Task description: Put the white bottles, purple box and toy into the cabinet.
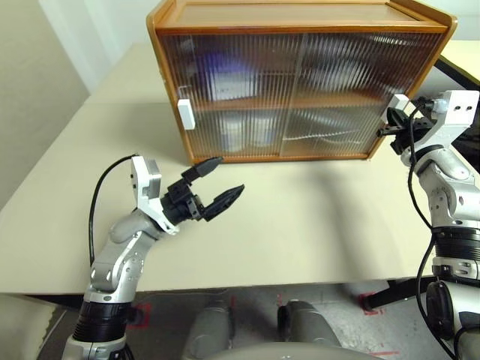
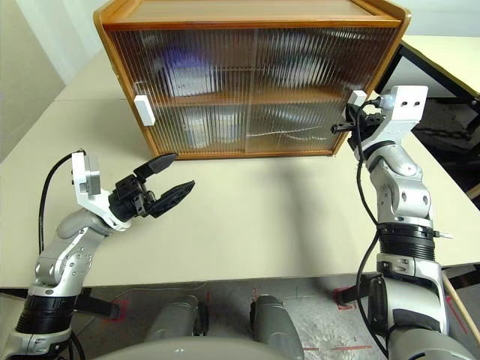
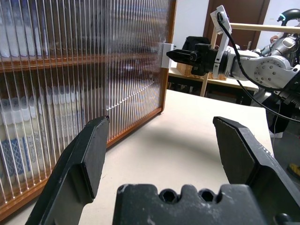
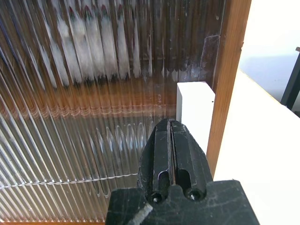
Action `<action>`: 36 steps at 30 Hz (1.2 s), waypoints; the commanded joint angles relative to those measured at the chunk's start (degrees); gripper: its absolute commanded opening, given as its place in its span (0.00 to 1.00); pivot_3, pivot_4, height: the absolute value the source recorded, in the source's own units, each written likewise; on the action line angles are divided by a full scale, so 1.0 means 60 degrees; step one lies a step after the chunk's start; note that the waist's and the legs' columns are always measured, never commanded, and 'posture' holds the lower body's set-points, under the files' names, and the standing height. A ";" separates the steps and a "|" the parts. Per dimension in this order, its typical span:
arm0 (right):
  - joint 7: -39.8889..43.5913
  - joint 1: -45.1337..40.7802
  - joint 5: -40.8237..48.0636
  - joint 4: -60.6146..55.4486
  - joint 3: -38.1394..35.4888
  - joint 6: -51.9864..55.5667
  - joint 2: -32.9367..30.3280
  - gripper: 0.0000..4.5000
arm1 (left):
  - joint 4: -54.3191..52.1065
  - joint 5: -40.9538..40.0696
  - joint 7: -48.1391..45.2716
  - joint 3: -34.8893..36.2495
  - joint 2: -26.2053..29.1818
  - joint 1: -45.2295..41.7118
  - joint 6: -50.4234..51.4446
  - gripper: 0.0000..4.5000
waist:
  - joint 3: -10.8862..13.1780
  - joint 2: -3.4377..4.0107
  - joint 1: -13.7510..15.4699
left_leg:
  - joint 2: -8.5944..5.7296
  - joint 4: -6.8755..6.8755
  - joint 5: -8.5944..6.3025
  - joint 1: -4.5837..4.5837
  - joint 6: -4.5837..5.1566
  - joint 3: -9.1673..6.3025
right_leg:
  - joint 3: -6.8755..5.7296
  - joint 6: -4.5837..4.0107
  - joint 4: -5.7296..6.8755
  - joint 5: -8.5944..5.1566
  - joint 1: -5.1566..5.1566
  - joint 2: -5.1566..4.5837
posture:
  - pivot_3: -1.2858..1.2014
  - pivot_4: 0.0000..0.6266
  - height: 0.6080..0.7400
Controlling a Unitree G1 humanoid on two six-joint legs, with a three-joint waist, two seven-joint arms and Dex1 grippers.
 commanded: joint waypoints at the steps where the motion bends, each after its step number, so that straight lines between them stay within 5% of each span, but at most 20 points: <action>1: 0.0058 0.0287 0.0081 -0.0191 -0.0155 -0.0102 0.0052 0.01 | 0.0026 0.0064 -0.0040 0.0013 0.0027 0.0014 -0.0047 1.00 | 0.0000 0.0000 0.0005 | 0.0000 0.0000 0.0000 0.0000 0.0000 0.0000 | 0.0000 0.0000 0.0000 0.0000 0.0000 0.0000 | 0.57 0.00 1.00; 9: 0.2205 0.1678 0.0966 -0.1726 0.0510 -0.0581 0.0533 0.05 | -0.0068 -0.0132 0.0118 0.0901 0.0510 0.0464 -0.0004 1.00 | -0.0001 0.0000 -0.0025 | 0.0006 -0.0001 0.0000 0.0003 0.0000 -0.0003 | 0.0001 0.0002 0.0005 -0.0002 -0.0001 0.0005 | 0.58 0.00 1.00; 14: 0.4289 0.3397 0.1944 -0.1486 0.0071 -0.1296 0.0423 0.38 | 0.0532 0.0226 0.1190 0.2053 0.0786 0.0531 -0.0011 1.00 | -0.0001 -0.0004 0.0064 | 0.0014 -0.0005 -0.0001 0.0006 -0.0001 -0.0028 | -0.0029 0.0023 0.0003 -0.0021 0.0010 -0.0008 | 0.58 0.00 1.00; 21: 0.4532 0.3699 0.2124 0.1862 -0.1811 -0.2922 -0.0234 0.97 | 0.2855 0.2340 0.4525 0.3280 0.0774 0.0247 -0.0446 1.00 | 0.0000 -0.0025 0.0289 | 0.0005 0.0008 -0.0021 0.0037 -0.0037 -0.0012 | -0.0023 0.0039 -0.0004 -0.0005 0.0037 -0.0030 | 0.59 0.00 1.00; 25: 0.5188 0.3088 0.2112 0.4301 -0.2455 -0.4430 -0.0790 0.99 | 0.3735 0.3261 0.6062 0.3584 0.0637 0.0153 -0.0853 1.00 | -0.0001 -0.0026 0.0297 | 0.0011 0.0001 -0.0024 0.0040 -0.0042 -0.0011 | -0.0019 0.0036 -0.0001 0.0001 0.0027 -0.0027 | 0.59 0.00 1.00; 36: 0.6791 0.1246 0.2262 0.7725 -0.2773 -0.4719 -0.1725 0.99 | 0.4987 0.3911 0.5674 0.2918 0.0675 -0.0163 -0.2184 1.00 | -0.0023 -0.0054 0.0294 | 0.0015 -0.0004 -0.0025 0.0036 -0.0044 0.0025 | 0.0011 -0.0008 -0.0006 0.0029 0.0019 -0.0048 | 0.59 0.00 1.00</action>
